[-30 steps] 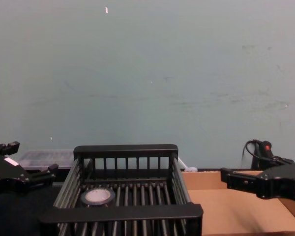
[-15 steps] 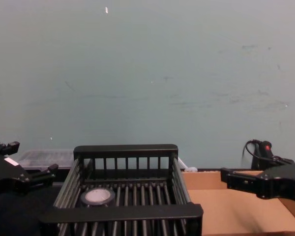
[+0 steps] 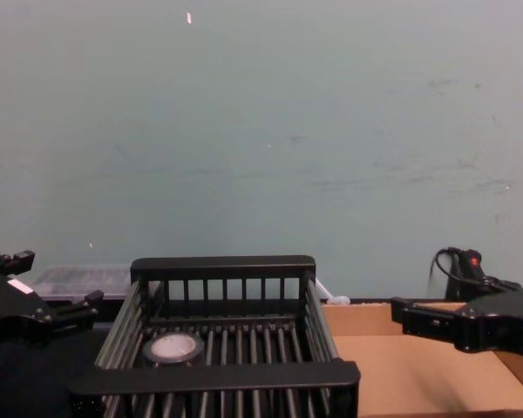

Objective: Pick up the white tape and place it into the black box , Pick up the silver tape and place it into the brown box.

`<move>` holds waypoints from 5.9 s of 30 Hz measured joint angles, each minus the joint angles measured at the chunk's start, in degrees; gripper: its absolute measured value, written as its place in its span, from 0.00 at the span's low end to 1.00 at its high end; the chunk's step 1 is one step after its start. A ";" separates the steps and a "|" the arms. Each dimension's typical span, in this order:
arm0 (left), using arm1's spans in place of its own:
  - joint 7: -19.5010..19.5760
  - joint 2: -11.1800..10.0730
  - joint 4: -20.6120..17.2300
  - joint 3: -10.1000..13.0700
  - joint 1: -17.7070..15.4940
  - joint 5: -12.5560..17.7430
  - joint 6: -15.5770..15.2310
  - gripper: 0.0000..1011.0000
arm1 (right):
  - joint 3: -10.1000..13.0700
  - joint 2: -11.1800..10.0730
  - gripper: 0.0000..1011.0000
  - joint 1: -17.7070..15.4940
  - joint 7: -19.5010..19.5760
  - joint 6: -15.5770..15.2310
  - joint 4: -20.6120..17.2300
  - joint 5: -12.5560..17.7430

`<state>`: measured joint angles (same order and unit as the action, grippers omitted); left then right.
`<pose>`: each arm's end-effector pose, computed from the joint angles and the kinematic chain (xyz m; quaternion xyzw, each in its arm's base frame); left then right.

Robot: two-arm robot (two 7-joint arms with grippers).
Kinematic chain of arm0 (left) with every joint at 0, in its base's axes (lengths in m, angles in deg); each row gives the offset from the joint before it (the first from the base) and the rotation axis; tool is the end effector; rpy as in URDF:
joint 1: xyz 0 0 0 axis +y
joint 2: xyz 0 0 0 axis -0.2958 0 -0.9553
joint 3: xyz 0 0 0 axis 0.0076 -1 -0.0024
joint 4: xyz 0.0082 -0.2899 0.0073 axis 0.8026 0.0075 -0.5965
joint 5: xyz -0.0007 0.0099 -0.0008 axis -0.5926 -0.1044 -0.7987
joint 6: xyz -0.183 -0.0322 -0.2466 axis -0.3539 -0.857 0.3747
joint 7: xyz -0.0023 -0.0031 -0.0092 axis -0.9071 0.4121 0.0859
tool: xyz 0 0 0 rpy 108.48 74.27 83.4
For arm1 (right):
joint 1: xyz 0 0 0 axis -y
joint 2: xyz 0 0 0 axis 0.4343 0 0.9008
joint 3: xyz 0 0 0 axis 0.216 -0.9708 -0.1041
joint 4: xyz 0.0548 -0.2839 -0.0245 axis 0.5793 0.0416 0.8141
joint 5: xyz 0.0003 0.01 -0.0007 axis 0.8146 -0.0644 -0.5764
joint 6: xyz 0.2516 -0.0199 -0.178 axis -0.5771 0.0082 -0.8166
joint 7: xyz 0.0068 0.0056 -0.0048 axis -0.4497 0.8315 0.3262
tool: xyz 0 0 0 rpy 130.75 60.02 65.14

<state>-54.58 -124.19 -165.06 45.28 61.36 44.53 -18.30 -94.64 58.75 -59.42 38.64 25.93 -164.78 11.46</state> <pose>0.3580 0.0827 -0.3022 0.1414 -0.1325 0.5799 0.7913 0.3424 -0.0069 -0.2738 -0.0785 0.0337 -0.5029 0.8601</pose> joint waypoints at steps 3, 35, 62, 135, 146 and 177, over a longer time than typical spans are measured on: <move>0.00 0.00 0.00 0.00 0.00 0.00 0.00 0.99 | 0.00 0.00 0.99 0.00 0.00 0.00 0.00 0.00; 0.00 0.00 0.00 0.00 0.00 0.00 0.00 0.99 | -0.54 -3.55 0.99 -5.58 -0.01 -4.92 -9.85 0.69; 0.00 0.00 0.00 0.00 0.00 0.00 0.00 0.99 | 0.99 -10.19 0.99 -18.11 -1.07 -10.48 -21.70 3.05; 0.00 0.00 0.00 0.00 0.00 0.00 0.00 0.99 | -7.47 -6.12 0.99 -11.70 -4.56 -8.33 -8.29 -9.46; 0.00 0.00 0.00 0.00 0.00 0.00 0.00 0.99 | -7.50 -5.94 0.99 -11.55 -4.98 -8.64 -8.01 -10.12; 0.00 0.00 0.00 0.00 0.00 0.00 0.00 0.99 | -7.48 -5.99 0.41 -11.65 -4.78 -8.63 -8.14 -10.00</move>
<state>-54.57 -124.19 -165.05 45.28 61.36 44.53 -18.30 -102.12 52.76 -71.07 33.86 17.29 -172.92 1.46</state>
